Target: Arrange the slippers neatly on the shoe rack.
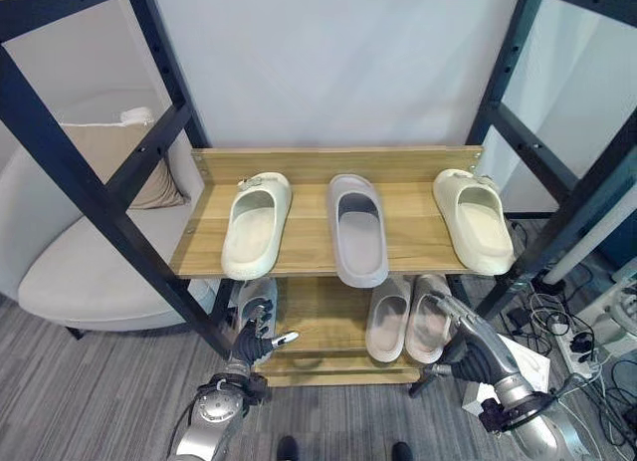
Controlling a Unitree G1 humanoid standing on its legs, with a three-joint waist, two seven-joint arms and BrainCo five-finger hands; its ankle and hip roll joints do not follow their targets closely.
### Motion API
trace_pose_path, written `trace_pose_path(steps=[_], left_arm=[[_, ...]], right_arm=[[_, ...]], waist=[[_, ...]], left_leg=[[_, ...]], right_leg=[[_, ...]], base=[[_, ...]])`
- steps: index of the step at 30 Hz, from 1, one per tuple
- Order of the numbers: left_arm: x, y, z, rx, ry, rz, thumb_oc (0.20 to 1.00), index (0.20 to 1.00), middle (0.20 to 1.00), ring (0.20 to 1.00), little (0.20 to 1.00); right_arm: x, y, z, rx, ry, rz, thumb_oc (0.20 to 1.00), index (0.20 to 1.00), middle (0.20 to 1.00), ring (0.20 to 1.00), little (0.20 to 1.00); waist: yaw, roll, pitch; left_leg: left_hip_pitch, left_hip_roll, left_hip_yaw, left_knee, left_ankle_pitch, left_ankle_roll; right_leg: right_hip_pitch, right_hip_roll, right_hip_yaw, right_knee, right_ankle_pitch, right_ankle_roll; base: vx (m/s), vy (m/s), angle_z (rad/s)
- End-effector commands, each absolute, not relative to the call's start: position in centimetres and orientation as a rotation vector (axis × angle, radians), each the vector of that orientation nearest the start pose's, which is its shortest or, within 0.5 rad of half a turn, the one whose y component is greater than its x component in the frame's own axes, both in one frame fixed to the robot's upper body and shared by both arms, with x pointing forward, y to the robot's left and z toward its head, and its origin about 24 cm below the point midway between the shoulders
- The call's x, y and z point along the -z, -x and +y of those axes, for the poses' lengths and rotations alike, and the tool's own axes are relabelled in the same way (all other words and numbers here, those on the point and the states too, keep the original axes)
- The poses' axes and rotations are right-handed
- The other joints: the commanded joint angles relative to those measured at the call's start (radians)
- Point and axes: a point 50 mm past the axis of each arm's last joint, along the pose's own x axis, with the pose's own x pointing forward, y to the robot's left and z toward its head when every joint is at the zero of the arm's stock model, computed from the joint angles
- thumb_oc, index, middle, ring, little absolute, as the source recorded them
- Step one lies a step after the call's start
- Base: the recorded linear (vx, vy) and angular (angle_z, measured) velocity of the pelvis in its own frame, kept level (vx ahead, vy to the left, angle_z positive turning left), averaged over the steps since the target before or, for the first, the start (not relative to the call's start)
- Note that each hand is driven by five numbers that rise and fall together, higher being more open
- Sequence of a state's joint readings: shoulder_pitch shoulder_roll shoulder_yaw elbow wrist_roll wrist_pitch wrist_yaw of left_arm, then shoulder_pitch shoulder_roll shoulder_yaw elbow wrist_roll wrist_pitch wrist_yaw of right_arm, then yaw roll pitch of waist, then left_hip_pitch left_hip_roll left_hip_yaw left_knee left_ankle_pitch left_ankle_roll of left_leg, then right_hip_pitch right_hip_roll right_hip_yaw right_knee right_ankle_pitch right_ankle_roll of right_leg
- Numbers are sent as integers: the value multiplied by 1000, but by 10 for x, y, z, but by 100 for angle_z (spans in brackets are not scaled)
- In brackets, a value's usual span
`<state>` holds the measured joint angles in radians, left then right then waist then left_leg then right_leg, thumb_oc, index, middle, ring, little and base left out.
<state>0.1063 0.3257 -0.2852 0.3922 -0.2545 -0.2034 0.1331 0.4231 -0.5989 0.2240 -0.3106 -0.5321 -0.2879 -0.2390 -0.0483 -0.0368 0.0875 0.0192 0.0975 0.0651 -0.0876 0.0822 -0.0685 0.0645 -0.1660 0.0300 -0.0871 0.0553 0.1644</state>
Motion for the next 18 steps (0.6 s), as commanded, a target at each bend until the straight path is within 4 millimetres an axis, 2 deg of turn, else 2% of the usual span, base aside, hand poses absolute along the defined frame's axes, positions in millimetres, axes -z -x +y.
trace_pose_path(steps=[1,5,7,8,9,10,14,18], left_arm=[[22,-227,189,20,-178,165,1000,1000,1000,1000,1000],[21,-230,182,34,-166,161,1000,1000,1000,1000,1000],[20,-231,181,37,-161,158,1000,1000,1000,1000,1000],[21,-231,178,51,-156,165,1000,1000,1000,1000,1000],[21,-232,178,49,-156,163,1000,1000,1000,1000,1000],[20,-232,175,61,-148,163,1000,1000,1000,1000,1000],[21,-232,173,76,-142,168,1000,1000,1000,1000,1000],[22,-230,175,82,-131,180,1000,1000,1000,1000,1000]], right_arm=[[-103,-171,-174,-167,920,-567,1000,1000,1000,1000,1000],[-132,-188,-172,-64,889,-728,1000,1000,1000,1000,1000],[-140,-194,-172,-36,886,-771,1000,1000,1000,1000,1000],[-155,-208,-171,17,890,-844,1000,1000,1000,1000,1000],[-155,-208,-170,17,889,-847,1000,1000,1000,1000,1000],[-166,-224,-171,72,897,-882,1000,1000,1000,1000,1000],[-177,-262,-176,179,931,-856,1000,1000,1000,1000,1000],[-179,-287,-179,236,913,-795,1000,1000,1000,1000,1000]], waist=[[3,-21,28],[12,-17,18],[15,-17,16],[29,-16,8],[27,-16,10],[41,-16,5],[76,-22,-4],[101,-27,-3]], left_leg=[[54,33,-1,0,-42,-12],[59,34,-3,0,-44,-12],[60,34,-4,0,-45,-11],[60,33,-9,0,-45,-10],[60,33,-9,0,-45,-10],[58,31,-13,0,-46,-8],[57,26,-25,0,-50,-3],[52,20,-39,0,-51,0]], right_leg=[[10,-21,-41,27,-16,39],[20,-21,-48,23,-15,38],[23,-21,-50,21,-15,38],[29,-21,-54,19,-14,35],[29,-21,-54,18,-14,35],[32,-21,-58,18,-13,33],[41,-23,-67,13,-10,29],[47,-25,-80,13,-11,26]], base=[[6,-12,-6],[7,-2,-1],[0,0,0],[0,0,0],[0,0,0],[0,0,0],[13,5,5],[18,11,16]])
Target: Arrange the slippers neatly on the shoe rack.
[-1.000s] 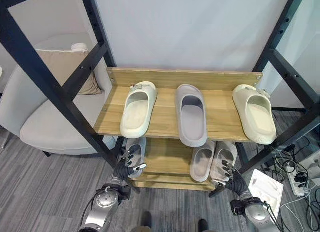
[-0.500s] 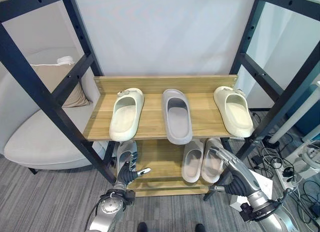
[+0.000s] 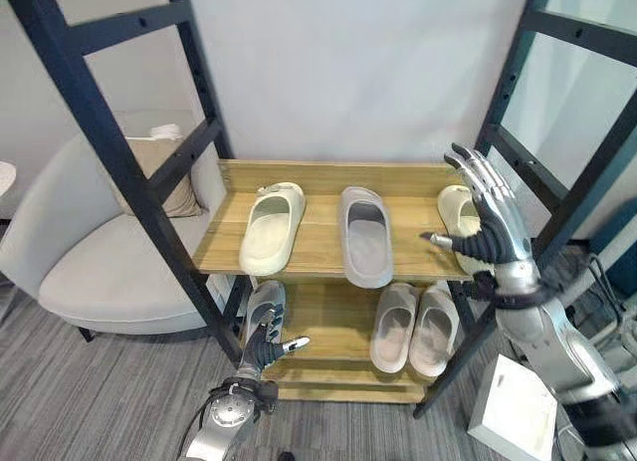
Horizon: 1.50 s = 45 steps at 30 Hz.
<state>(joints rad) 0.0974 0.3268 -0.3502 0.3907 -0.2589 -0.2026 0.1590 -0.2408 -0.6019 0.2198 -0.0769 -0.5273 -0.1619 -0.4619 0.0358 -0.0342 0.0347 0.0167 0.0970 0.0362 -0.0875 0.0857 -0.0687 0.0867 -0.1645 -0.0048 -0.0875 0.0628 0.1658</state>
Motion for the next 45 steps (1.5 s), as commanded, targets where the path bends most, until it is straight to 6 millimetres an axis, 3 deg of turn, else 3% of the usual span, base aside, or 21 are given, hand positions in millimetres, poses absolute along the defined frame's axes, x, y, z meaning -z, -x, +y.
trace_pose_path(steps=[1,8,19,22,30,31,32,33,39,45], left_arm=[[22,-230,175,82,-131,180,1000,1000,1000,1000,1000],[27,-228,174,120,-129,207,1000,1000,1000,1000,1000],[24,-235,172,128,-131,196,1000,1000,1000,1000,1000],[24,-235,174,121,-131,197,1000,1000,1000,1000,1000],[27,-232,182,87,-134,220,1000,1000,1000,1000,1000],[27,-231,182,87,-134,220,1000,1000,1000,1000,1000],[27,-231,182,87,-135,224,1000,1000,1000,1000,1000],[27,-230,183,88,-134,229,1000,1000,1000,1000,1000],[30,-227,183,94,-130,255,1000,1000,1000,1000,1000],[29,-228,185,79,-135,262,1000,1000,1000,1000,1000]], right_arm=[[-179,-287,-179,236,912,-795,1000,1000,1000,1000,1000],[-163,-327,-170,209,838,-616,1000,1000,1000,1000,1000],[-135,-345,-159,147,827,-451,1000,1000,1000,1000,1000],[-114,-346,-173,150,890,-340,1000,1000,1000,1000,1000],[-83,-339,-216,256,933,-124,1000,1000,1000,1000,1000],[-83,-339,-216,256,933,-124,928,928,928,928,928],[-81,-339,-218,257,927,-104,325,325,325,325,325],[-79,-340,-220,254,917,-80,200,200,200,200,200],[-76,-348,-210,200,821,-25,200,200,200,200,200],[-95,-347,-186,123,577,-113,200,200,200,200,200]], waist=[[16,-30,50],[80,-49,52],[126,-70,63],[128,-78,64],[104,-79,62],[104,-79,62],[101,-79,61],[97,-80,61],[85,-79,60],[74,-74,58]], left_leg=[[54,20,-11,0,-54,0],[37,8,-45,0,-55,4],[12,1,-72,0,-51,6],[10,0,-78,0,-53,6],[17,1,-80,0,-59,6],[17,1,-80,0,-59,6],[18,2,-80,0,-60,6],[19,2,-79,0,-62,5],[22,5,-73,0,-61,2],[24,8,-67,0,-59,-3]], right_leg=[[24,-26,-45,13,-18,25],[32,-32,-73,10,-18,24],[25,-33,-97,8,-18,26],[27,-33,-102,9,-20,26],[30,-31,-104,11,-23,24],[30,-31,-104,11,-23,24],[30,-31,-104,12,-23,24],[30,-31,-102,12,-23,23],[26,-27,-99,12,-22,19],[24,-26,-92,9,-20,16]], base=[[9,1,12],[12,6,12],[3,3,7],[15,-2,12],[3,1,2],[0,0,0],[0,0,0],[0,0,0],[0,0,0],[0,-4,-1]])
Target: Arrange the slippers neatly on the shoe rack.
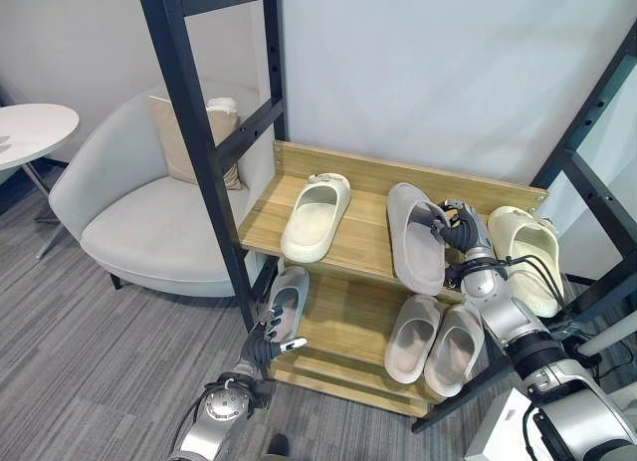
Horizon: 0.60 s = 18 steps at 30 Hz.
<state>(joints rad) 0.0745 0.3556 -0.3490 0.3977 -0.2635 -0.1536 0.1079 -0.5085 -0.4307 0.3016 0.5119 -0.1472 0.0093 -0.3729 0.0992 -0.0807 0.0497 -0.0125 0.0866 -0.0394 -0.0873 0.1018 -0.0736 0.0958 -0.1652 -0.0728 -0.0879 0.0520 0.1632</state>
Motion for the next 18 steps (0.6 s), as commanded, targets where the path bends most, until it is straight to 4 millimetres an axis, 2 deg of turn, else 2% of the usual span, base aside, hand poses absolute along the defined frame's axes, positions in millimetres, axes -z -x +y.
trace_pose_path(steps=[1,2,3,5,6,7,8,9,11,12,13,14,16,17,18], left_arm=[[29,-230,186,73,-138,262,1000,1000,1000,1000,1000],[28,-230,186,72,-136,260,1000,1000,1000,1000,1000],[28,-230,186,73,-136,260,1000,1000,1000,1000,1000],[23,-235,188,51,-128,236,1000,1000,1000,1000,1000],[23,-235,188,51,-128,237,1000,1000,1000,1000,1000],[22,-236,189,40,-123,232,1000,1000,1000,1000,1000],[22,-236,189,41,-123,233,1000,1000,1000,1000,1000],[20,-236,192,21,-113,224,1000,1000,1000,1000,1000],[20,-236,193,13,-107,222,1000,1000,1000,1000,1000],[20,-236,193,13,-107,222,1000,1000,1000,1000,1000],[19,-234,195,3,-96,219,1000,1000,1000,1000,1000],[19,-234,195,3,-96,219,1000,1000,1000,1000,1000],[19,-233,193,11,-92,219,1000,1000,1000,1000,1000],[20,-232,191,14,-82,215,1000,1000,1000,1000,1000],[19,-232,191,14,-78,211,1000,1000,1000,1000,1000]], right_arm=[[-108,-344,-180,106,440,-184,200,200,200,200,200],[-115,-342,-178,99,351,-220,200,200,200,200,200],[-115,-341,-178,100,350,-219,200,200,200,200,200],[-157,-324,-173,90,43,-445,200,200,200,200,200],[-157,-324,-173,91,42,-444,200,200,200,200,200],[-169,-316,-172,83,-34,-517,200,200,200,200,200],[-169,-316,-172,84,-34,-516,200,200,200,200,200],[-192,-299,-167,29,-188,-653,200,200,200,200,200],[-203,-287,-158,-60,-304,-721,200,200,200,200,200],[-203,-287,-158,-60,-304,-721,200,200,200,200,200],[-220,-264,-130,-346,-507,-783,200,200,200,200,200],[-220,-264,-130,-346,-507,-783,200,200,200,200,200],[-223,-254,-109,-530,-571,-773,200,200,200,200,200],[-217,-243,-84,-729,-640,-700,200,200,200,200,200],[-213,-238,-72,-810,-643,-659,200,200,200,200,200]], waist=[[8,-25,42],[6,-24,42],[7,-24,42],[-1,-12,40],[-1,-12,40],[-5,-7,41],[-4,-8,40],[-10,0,38],[-13,3,34],[-13,3,34],[-16,5,27],[-16,5,27],[-14,6,26],[-10,8,25],[-9,9,25]], left_leg=[[56,18,11,0,-75,1],[57,18,12,0,-75,1],[58,18,12,0,-75,1],[61,18,15,0,-75,0],[62,18,15,0,-75,0],[62,17,17,0,-75,0],[63,17,17,0,-76,0],[65,16,19,0,-76,-1],[66,16,24,0,-75,-3],[66,16,24,0,-75,-3],[67,17,32,0,-72,-7],[67,17,32,0,-72,-7],[66,19,34,0,-69,-10],[64,21,35,0,-65,-14],[63,22,34,0,-63,-16]], right_leg=[[16,-25,-22,8,-9,18],[17,-25,-22,8,-8,18],[17,-25,-22,8,-9,18],[19,-26,-23,7,-10,19],[19,-26,-23,7,-10,19],[19,-26,-22,7,-10,19],[20,-26,-23,7,-10,19],[19,-27,-23,6,-11,20],[21,-27,-21,6,-11,19],[21,-27,-21,6,-11,19],[19,-27,-18,5,-8,18],[19,-27,-18,5,-8,18],[18,-27,-18,5,-8,17],[18,-26,-21,6,-7,15],[17,-26,-23,7,-7,15]], base=[[1,-15,-9],[1,-15,-14],[-4,-14,-15],[-6,-11,-8],[0,0,0],[0,0,0],[-7,-10,-3],[1,-12,-3],[0,0,0],[0,0,0],[0,0,0],[0,0,0],[-16,-9,-1],[-31,-15,-1],[-33,-12,1]])
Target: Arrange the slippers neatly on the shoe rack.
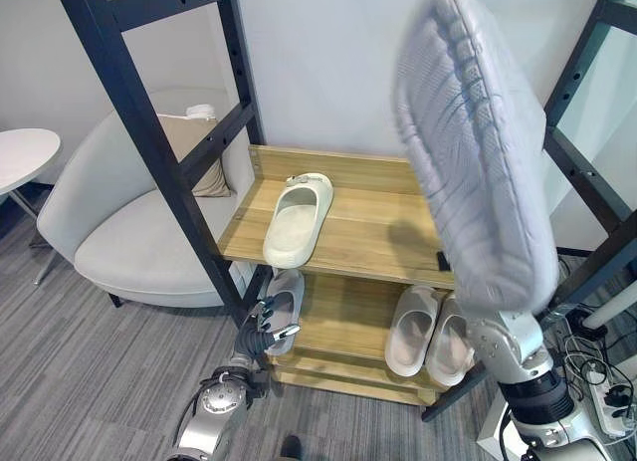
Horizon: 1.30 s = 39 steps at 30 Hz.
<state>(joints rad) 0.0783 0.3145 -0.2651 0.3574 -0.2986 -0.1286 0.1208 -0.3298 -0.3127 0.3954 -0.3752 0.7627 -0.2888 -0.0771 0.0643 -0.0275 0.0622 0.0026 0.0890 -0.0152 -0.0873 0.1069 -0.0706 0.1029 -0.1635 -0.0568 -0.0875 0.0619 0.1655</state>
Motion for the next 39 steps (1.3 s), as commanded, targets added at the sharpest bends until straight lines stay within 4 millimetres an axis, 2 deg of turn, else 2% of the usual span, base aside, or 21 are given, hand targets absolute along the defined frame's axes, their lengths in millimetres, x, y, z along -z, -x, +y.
trace_pose_path(steps=[1,3,5,6,7,8,9,10,11,12,15,19,21,22,23,24,25,27,31,34,39], left_arm=[[19,-232,190,15,-76,206,1000,1000,1000,1000,1000],[18,-233,191,3,-69,194,1000,1000,1000,1000,1000],[17,-234,194,-13,-63,183,1000,1000,1000,1000,1000],[17,-234,197,-28,-62,178,1000,1000,1000,1000,1000],[17,-234,197,-28,-62,178,1000,1000,1000,1000,1000],[16,-236,201,-52,-70,167,1000,1000,1000,1000,1000],[14,-238,203,-68,-67,155,1000,1000,1000,1000,1000],[13,-239,205,-82,-71,146,1000,1000,1000,1000,1000],[13,-239,205,-82,-70,146,1000,1000,1000,1000,1000],[12,-239,211,-115,-73,132,1000,1000,1000,1000,1000],[3,-244,216,-172,-60,79,1000,1000,1000,1000,1000],[-15,-258,211,-211,-39,-14,1000,1000,1000,1000,1000],[-27,-270,203,-207,-29,-64,1000,1000,1000,1000,1000],[-27,-270,203,-207,-29,-65,1000,1000,1000,1000,1000],[-37,-279,192,-186,-22,-108,1000,1000,1000,1000,1000],[-38,-279,192,-186,-22,-110,1000,1000,1000,1000,1000],[-48,-288,180,-158,-12,-150,1000,1000,1000,1000,1000],[-58,-296,168,-129,0,-190,1000,1000,1000,1000,1000],[-77,-308,149,-80,17,-257,1000,1000,1000,1000,1000],[-92,-313,138,-35,9,-311,1000,1000,1000,1000,1000],[-111,-317,122,27,15,-386,1000,1000,1000,1000,1000]], right_arm=[[-207,-235,-63,-875,-628,-615,200,200,200,200,200],[-190,-233,-50,-952,-543,-520,200,200,200,200,200],[-164,-234,-44,-972,-449,-407,200,200,200,200,200],[-150,-235,-42,-972,-406,-353,200,200,200,200,200],[-150,-235,-42,-972,-406,-353,200,200,200,200,200],[-125,-233,-41,-975,-302,-270,200,200,200,200,200],[-110,-234,-43,-965,-207,-229,200,200,200,200,200],[-101,-235,-47,-952,-111,-221,200,200,200,200,200],[-101,-235,-46,-952,-110,-222,200,200,200,200,200],[-81,-236,-55,-927,66,-186,200,200,200,200,200],[-44,-245,-74,-804,353,-104,200,200,200,200,200],[-21,-272,-103,-532,710,-97,200,200,200,200,200],[-26,-292,-112,-378,813,-129,200,200,200,200,200],[-26,-292,-112,-377,813,-129,200,200,200,200,200],[-36,-308,-117,-249,851,-165,200,200,200,200,200],[-36,-309,-117,-247,852,-168,200,200,200,200,200],[-51,-325,-119,-121,898,-218,200,200,200,200,200],[-70,-344,-120,4,952,-281,200,200,200,200,200],[-109,-371,-131,206,1047,-374,200,200,200,200,200],[-140,-386,-146,336,1091,-415,200,200,200,200,200],[-169,-400,-163,449,1107,-412,200,200,200,200,200]], waist=[[27,-44,13],[29,-43,15],[29,-40,20],[28,-39,24],[28,-39,24],[28,-37,35],[28,-36,42],[27,-34,48],[27,-34,48],[27,-30,63],[33,-23,90],[48,-5,159],[52,6,198],[52,5,198],[56,17,237],[56,16,238],[62,29,278],[72,40,309],[94,49,343],[102,54,363],[116,55,384]], left_leg=[[45,21,8,0,-66,-20],[41,23,5,0,-63,-23],[36,24,0,0,-59,-25],[33,25,-3,0,-57,-27],[33,25,-3,0,-57,-27],[27,26,-10,0,-55,-28],[21,26,-17,0,-53,-28],[17,26,-23,0,-52,-29],[17,27,-23,0,-52,-29],[8,27,-34,0,-49,-30],[-7,29,-53,0,-52,-32],[-58,29,-87,3,-31,-32],[-92,26,-101,13,-22,-27],[-93,26,-100,13,-22,-27],[-122,21,-107,23,-13,-22],[-125,21,-107,24,-13,-22],[-178,15,-114,57,-12,-16],[-247,7,-118,104,-13,-14],[-381,-17,-132,203,-21,-19],[-459,-29,-139,255,-30,-21],[-556,-47,-149,319,-47,-24]], right_leg=[[9,-27,-41,7,-17,12],[7,-27,-46,8,-17,12],[6,-27,-51,13,-20,12],[6,-27,-55,16,-21,12],[6,-27,-55,16,-21,12],[1,-29,-60,27,-26,13],[-5,-30,-63,35,-28,13],[-10,-30,-66,41,-31,14],[-10,-30,-67,42,-31,14],[-19,-31,-75,54,-38,14],[-28,-31,-96,64,-52,16],[-77,-33,-114,106,-63,15],[-119,-37,-116,142,-68,12],[-120,-37,-115,143,-69,12],[-161,-43,-116,176,-71,11],[-165,-44,-115,180,-73,11],[-223,-51,-105,224,-80,7],[-286,-58,-94,261,-76,6],[-390,-67,-83,315,-81,1],[-463,-73,-82,359,-85,1],[-551,-83,-84,420,-100,0]], base=[[0,0,0],[-23,-1,4],[-10,4,2],[-17,7,5],[-32,7,6],[-44,2,6],[-64,2,9],[-40,0,11],[-54,0,10],[-64,-8,12],[-75,-16,14],[-179,-3,19],[-177,15,17],[-221,33,19],[-150,28,11],[-327,77,2],[-263,67,1],[-302,76,0],[-190,34,0],[-141,41,16],[-87,28,19]])
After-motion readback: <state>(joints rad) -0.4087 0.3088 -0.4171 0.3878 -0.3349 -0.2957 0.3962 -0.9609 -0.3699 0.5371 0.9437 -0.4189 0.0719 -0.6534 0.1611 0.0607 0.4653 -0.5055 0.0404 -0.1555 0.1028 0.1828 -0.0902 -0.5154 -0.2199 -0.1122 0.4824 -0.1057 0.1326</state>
